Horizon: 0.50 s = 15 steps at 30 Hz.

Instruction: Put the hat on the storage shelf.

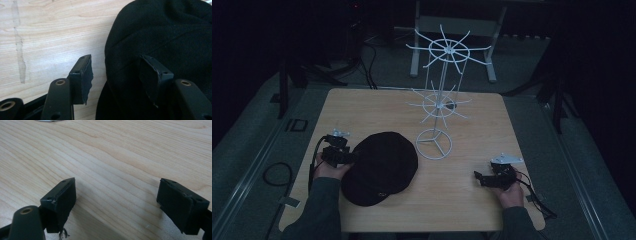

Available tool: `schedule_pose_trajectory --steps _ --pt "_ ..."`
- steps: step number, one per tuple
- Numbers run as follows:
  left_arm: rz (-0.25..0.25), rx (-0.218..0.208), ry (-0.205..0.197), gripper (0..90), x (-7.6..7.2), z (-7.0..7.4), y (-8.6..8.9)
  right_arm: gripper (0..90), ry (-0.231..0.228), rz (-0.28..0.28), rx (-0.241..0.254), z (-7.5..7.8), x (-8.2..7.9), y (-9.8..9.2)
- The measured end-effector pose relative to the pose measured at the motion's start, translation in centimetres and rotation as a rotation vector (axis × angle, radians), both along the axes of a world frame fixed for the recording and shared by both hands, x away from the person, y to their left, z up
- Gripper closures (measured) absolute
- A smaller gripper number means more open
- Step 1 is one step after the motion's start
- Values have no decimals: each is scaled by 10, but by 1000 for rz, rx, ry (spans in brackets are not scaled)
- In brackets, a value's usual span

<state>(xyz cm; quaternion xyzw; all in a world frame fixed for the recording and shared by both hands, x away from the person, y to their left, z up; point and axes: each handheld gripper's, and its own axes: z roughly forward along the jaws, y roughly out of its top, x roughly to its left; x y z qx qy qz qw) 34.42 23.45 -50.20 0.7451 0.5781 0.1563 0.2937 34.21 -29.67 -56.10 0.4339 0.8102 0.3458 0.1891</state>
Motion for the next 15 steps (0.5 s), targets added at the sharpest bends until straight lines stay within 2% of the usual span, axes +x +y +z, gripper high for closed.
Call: schedule_pose_trajectory --steps 7,12,15 --pt "-30 27 18 452 10 -5 -9 157 0 0 0 0 0 0" --pt "-54 60 51 473 22 -12 -19 157 0 0 0 0 0 0" --pt "-57 55 63 505 26 -14 -21 157 0 0 0 0 0 0"
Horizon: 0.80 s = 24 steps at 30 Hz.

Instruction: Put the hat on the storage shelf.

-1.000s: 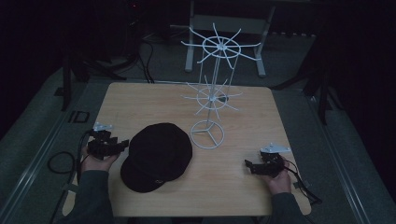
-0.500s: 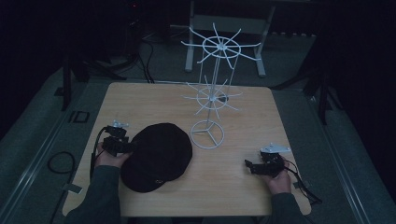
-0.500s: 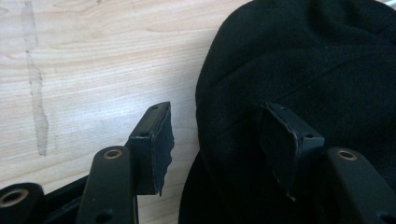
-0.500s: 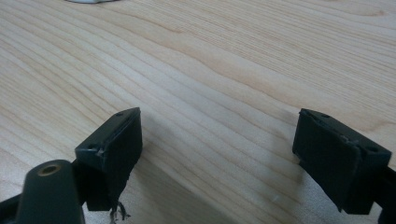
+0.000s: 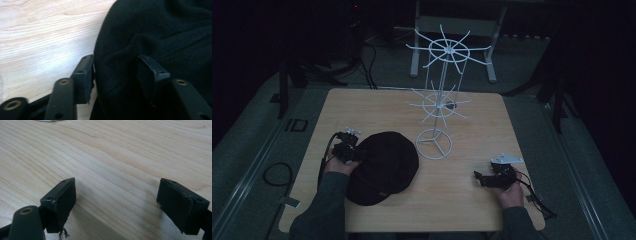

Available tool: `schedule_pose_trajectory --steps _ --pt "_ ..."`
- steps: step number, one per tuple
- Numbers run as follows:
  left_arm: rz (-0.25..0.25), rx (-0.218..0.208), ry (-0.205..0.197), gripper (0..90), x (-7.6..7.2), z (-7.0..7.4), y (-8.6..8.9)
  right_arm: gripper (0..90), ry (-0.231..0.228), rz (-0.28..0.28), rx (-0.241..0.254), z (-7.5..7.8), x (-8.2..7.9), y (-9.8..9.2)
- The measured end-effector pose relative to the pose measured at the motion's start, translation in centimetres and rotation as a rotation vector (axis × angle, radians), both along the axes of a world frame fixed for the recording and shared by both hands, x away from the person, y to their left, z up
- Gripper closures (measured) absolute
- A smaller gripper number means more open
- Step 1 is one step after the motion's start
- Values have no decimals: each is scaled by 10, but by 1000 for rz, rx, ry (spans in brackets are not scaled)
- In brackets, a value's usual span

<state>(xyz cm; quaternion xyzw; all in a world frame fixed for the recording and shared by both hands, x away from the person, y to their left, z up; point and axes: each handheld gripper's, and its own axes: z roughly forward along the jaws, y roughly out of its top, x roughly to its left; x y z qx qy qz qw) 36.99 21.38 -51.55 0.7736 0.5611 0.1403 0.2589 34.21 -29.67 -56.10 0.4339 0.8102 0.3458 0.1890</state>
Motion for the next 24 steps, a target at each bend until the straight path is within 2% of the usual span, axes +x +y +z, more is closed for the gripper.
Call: schedule_pose_trajectory --steps 2,3,4,5,6,7,8,9,10,11,15,18,19,20,21,22,23,24 --pt "9 -12 10 506 3 -1 -1 157 0 0 0 0 0 0" --pt "10 -27 40 506 8 -2 -1 157 0 0 0 0 0 0" --pt "10 -27 40 506 8 -2 -1 157 0 0 0 0 0 0" --pt "2 -35 79 505 12 -6 -2 157 0 0 0 0 0 0" --pt "2 -35 79 505 12 -6 -2 157 0 0 0 0 0 0" --pt "-4 -43 128 505 17 -12 -6 157 0 0 0 0 0 0" --pt "-4 -43 128 510 17 -12 -6 157 0 0 0 0 0 0" --pt "-4 -24 135 547 19 -15 -11 157 0 0 0 0 0 0" --pt "-4 -24 135 569 19 -15 -11 157 0 0 0 0 0 0" --pt "1 17 125 596 19 -13 -14 157 0 0 0 0 0 0" --pt "9 45 112 695 18 -10 -14 157 0 0 0 0 0 0" --pt "9 54 102 733 17 -9 -13 157 0 0 0 0 0 0" --pt "19 25 90 740 16 -7 -11 157 0 0 0 0 0 0" --pt "19 25 90 748 16 -7 -11 157 0 0 0 0 0 0" --pt "20 -1 85 752 15 -6 -8 157 0 0 0 0 0 0" --pt "20 -1 85 756 15 -6 -8 157 0 0 0 0 0 0" --pt "25 -27 76 759 14 -4 -6 157 0 0 0 0 0 0" --pt "25 -27 76 760 14 -4 -6 157 0 0 0 0 0 0"
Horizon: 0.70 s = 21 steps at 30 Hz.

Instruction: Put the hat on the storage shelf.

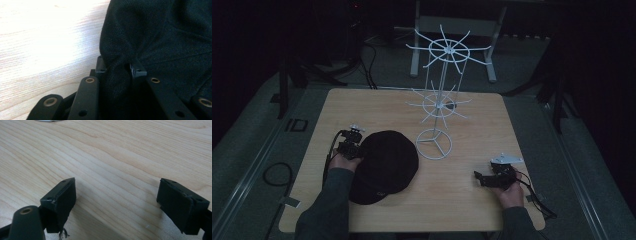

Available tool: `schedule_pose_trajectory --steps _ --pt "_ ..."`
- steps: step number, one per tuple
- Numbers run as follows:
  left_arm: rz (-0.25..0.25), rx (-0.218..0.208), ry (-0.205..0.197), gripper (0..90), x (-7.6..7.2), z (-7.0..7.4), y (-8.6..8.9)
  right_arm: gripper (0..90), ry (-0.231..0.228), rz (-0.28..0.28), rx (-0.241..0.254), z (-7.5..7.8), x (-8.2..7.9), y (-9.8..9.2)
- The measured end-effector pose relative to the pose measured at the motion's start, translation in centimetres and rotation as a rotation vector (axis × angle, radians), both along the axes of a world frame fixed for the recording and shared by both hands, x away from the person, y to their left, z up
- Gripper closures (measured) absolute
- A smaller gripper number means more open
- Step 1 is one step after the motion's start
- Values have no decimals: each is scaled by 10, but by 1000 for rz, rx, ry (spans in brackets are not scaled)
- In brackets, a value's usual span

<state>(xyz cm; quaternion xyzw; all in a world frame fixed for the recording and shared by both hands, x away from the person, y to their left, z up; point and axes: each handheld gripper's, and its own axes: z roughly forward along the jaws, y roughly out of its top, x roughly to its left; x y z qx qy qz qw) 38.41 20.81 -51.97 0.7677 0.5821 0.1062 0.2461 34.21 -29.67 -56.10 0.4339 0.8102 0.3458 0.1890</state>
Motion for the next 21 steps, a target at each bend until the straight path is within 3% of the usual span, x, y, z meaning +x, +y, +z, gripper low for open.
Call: schedule_pose_trajectory --steps 12,16,21 --pt "2 -21 -73 763 -12 22 13 157 0 0 0 0 0 0" --pt "-4 -63 -103 763 -18 35 22 157 0 0 0 0 0 0" --pt "-6 -72 -126 762 -22 44 27 157 0 0 0 0 0 0"
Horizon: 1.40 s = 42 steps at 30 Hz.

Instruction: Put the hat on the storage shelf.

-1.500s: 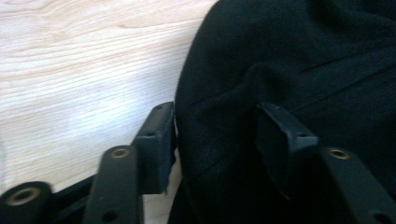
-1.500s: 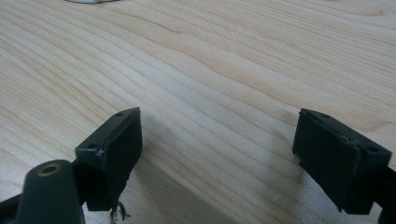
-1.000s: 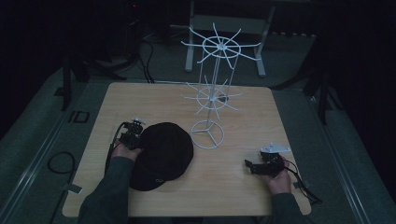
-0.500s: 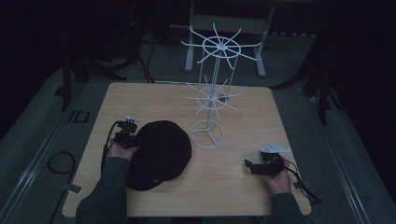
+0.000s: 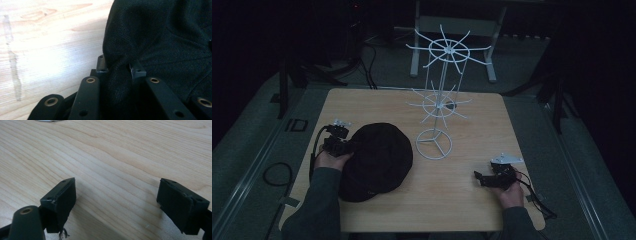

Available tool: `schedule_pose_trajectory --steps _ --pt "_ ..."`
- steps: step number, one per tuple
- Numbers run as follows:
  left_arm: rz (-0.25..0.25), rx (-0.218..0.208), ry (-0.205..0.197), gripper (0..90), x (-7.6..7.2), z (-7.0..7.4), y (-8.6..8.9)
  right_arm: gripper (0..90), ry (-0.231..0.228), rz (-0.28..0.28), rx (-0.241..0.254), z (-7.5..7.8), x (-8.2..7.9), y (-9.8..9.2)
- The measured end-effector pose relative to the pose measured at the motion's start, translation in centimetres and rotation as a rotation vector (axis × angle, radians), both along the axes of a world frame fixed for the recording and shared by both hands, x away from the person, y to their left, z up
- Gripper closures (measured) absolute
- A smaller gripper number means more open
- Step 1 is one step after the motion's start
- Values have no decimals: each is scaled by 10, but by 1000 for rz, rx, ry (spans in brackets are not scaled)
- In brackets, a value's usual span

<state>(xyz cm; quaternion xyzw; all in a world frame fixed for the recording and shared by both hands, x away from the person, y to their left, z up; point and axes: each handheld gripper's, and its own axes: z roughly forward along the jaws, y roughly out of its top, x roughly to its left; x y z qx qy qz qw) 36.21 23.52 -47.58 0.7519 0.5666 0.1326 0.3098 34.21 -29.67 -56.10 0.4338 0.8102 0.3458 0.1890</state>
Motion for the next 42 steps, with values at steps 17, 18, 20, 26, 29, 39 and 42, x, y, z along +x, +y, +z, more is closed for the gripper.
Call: schedule_pose_trajectory --steps 17,18,20,26,29,39,42 --pt "-22 -60 -84 762 -18 39 27 157 0 -1 1 0 0 0" --pt "-22 -60 -84 761 -18 39 27 157 0 -1 1 0 0 0" --pt "-20 -64 -90 762 -19 42 29 157 0 -1 1 0 0 0" --pt "-23 -73 -102 762 -23 54 39 157 0 -1 1 0 0 0" --pt "-24 -76 -117 761 -26 63 45 157 -1 0 0 0 0 0" --pt "-32 -123 -157 761 -30 80 55 157 -1 1 0 0 0 0" --pt "-30 -127 -167 761 -30 83 55 157 -1 1 -1 0 0 0"
